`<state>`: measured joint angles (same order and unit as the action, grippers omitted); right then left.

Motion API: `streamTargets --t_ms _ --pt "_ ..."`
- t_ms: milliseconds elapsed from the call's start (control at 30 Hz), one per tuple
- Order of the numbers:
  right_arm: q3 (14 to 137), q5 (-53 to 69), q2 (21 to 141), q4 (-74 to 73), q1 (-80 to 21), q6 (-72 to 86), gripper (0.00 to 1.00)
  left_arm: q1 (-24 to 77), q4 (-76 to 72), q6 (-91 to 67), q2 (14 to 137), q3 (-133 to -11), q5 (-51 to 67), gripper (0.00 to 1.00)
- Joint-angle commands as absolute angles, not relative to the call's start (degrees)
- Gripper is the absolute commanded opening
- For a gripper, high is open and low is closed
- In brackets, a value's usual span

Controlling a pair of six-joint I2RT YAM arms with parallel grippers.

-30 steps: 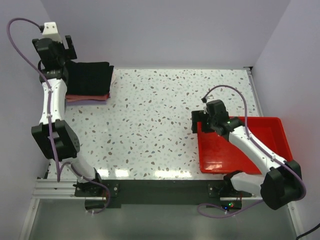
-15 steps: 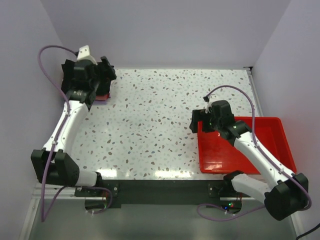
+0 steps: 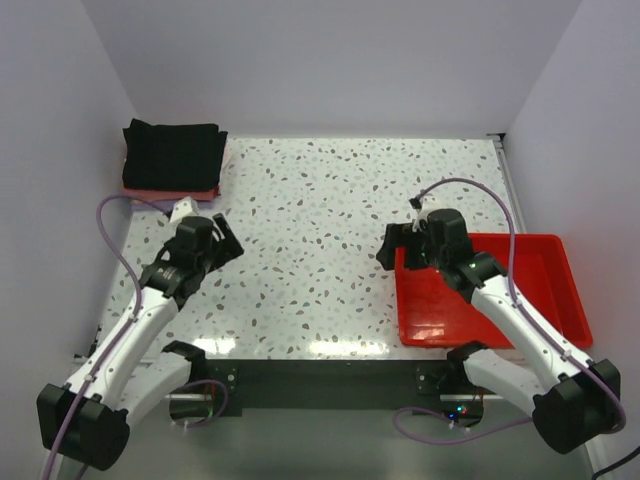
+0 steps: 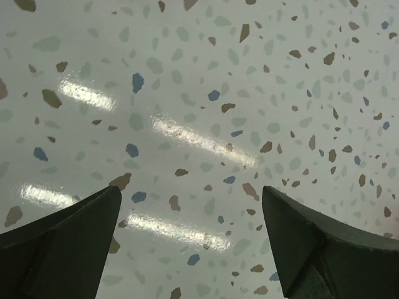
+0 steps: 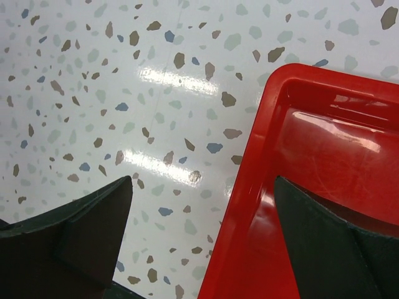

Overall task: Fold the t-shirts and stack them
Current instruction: Reset both grippers

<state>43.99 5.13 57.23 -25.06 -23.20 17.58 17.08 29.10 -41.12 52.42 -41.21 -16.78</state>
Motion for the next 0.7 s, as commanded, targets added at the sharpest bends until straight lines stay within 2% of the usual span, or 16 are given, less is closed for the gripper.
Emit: streamTargets --t_ms 0,200,667 --pt "41.7 6.2 54.3 -18.9 -23.2 20.2 0.99 17.5 34.1 -47.3 47.6 -40.0 -22.8 1.0" --pt "40.2 5.4 53.1 -17.0 -23.1 22.1 0.99 17.4 35.4 -47.6 43.5 -41.1 -24.5 1.0" --pt "39.2 8.4 52.7 -14.3 -23.2 24.0 0.99 17.4 37.7 -49.6 44.4 -41.3 -27.1 1.0"
